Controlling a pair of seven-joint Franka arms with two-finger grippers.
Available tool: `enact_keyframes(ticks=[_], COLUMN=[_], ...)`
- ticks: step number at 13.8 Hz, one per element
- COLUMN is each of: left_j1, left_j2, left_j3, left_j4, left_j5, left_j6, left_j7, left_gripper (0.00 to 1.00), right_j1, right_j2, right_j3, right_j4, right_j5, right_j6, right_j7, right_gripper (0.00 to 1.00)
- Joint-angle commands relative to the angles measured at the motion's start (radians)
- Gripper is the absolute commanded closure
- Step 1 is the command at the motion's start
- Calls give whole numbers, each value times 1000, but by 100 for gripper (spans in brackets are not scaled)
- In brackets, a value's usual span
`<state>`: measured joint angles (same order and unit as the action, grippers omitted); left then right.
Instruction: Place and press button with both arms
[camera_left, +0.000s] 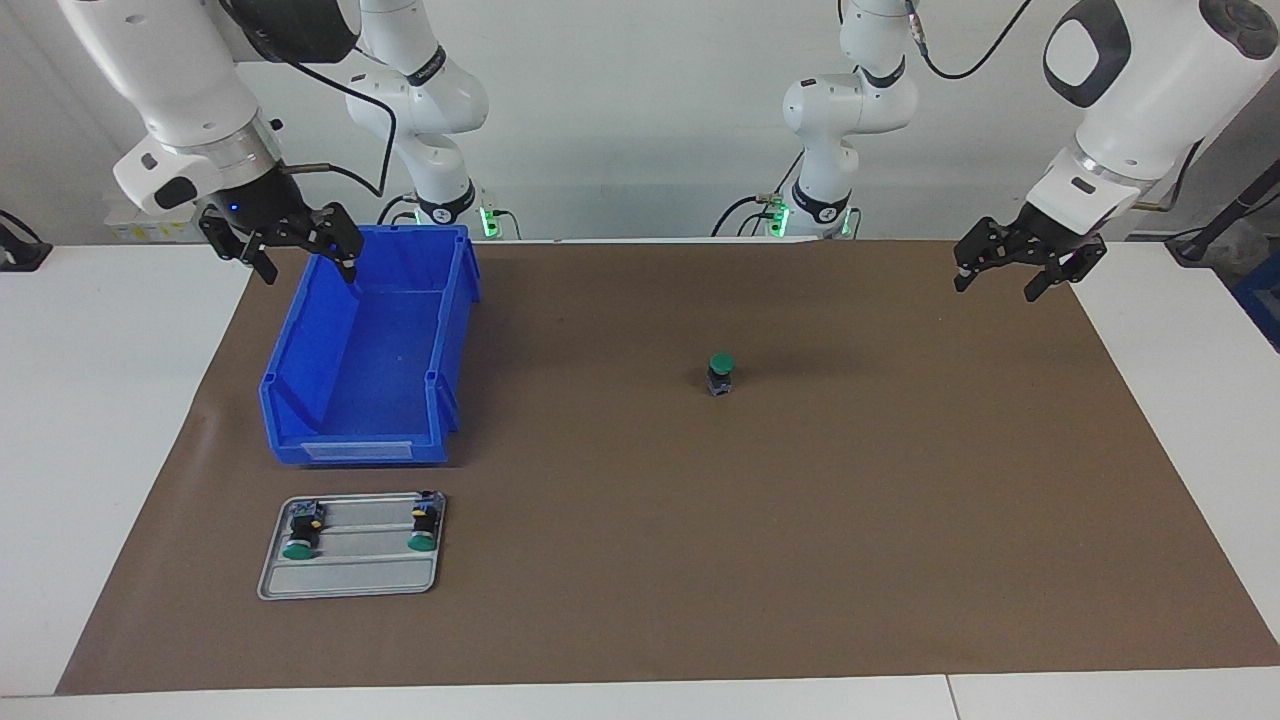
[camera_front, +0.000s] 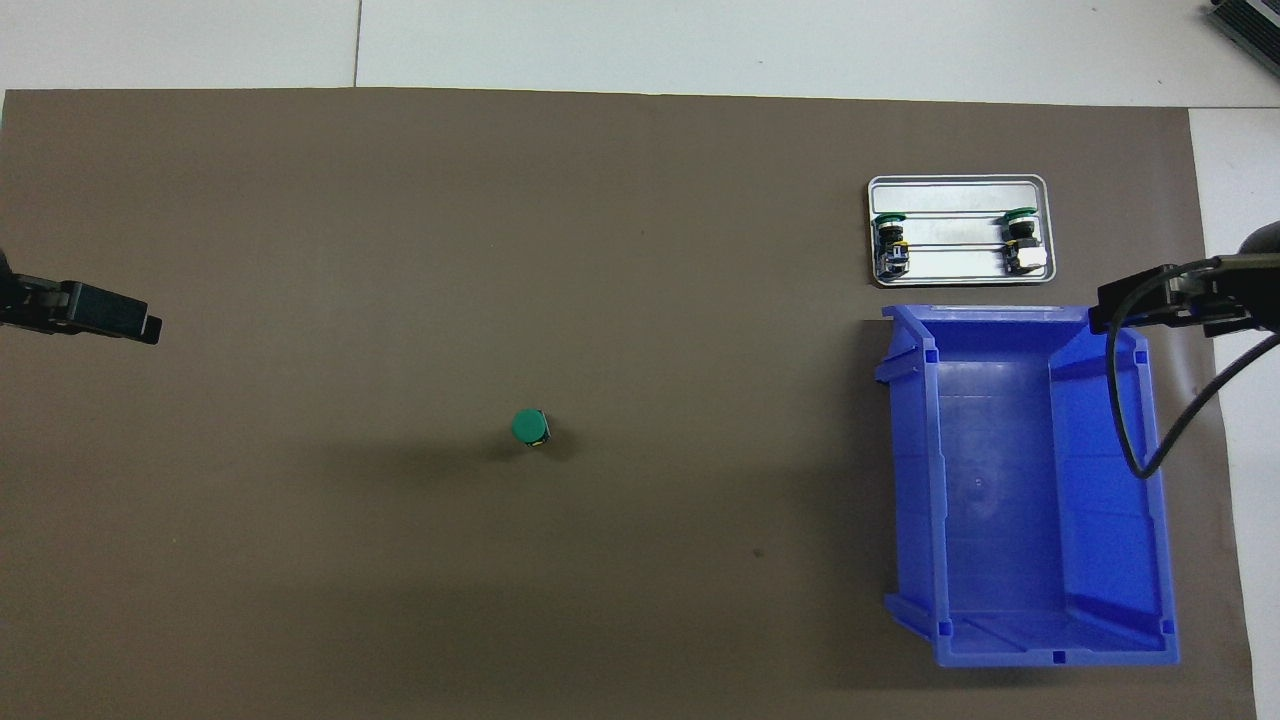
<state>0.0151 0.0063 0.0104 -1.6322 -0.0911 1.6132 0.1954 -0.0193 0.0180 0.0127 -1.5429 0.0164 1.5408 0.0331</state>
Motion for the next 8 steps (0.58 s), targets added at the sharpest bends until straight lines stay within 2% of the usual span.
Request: enact_keyframes(ticks=[1, 3, 4, 5, 8], left_j1=[-7, -73, -119, -151, -283], left_j2=[-35, -37, -37, -37, -51], left_j3=[-7, -20, -20, -20, -20], left_j4=[-51, -61, -69, -84, -225], left_j5=[20, 66, 70, 73, 73], left_j6=[10, 17, 20, 33, 202], left_j7=[-63, -247, -296, -324, -471], left_gripper=[15, 54, 80, 100, 100], right_j1=[-10, -10, -10, -10, -10], right_j2=[-26, -26, -26, -26, -26], right_j3=[7, 7, 7, 7, 7], right_j4=[-28, -28, -28, -28, -28], right_j5=[14, 14, 14, 14, 14], right_j6=[7, 7, 7, 8, 7], right_j7=[-24, -24, -24, -24, -24], right_gripper=[0, 0, 0, 0, 0])
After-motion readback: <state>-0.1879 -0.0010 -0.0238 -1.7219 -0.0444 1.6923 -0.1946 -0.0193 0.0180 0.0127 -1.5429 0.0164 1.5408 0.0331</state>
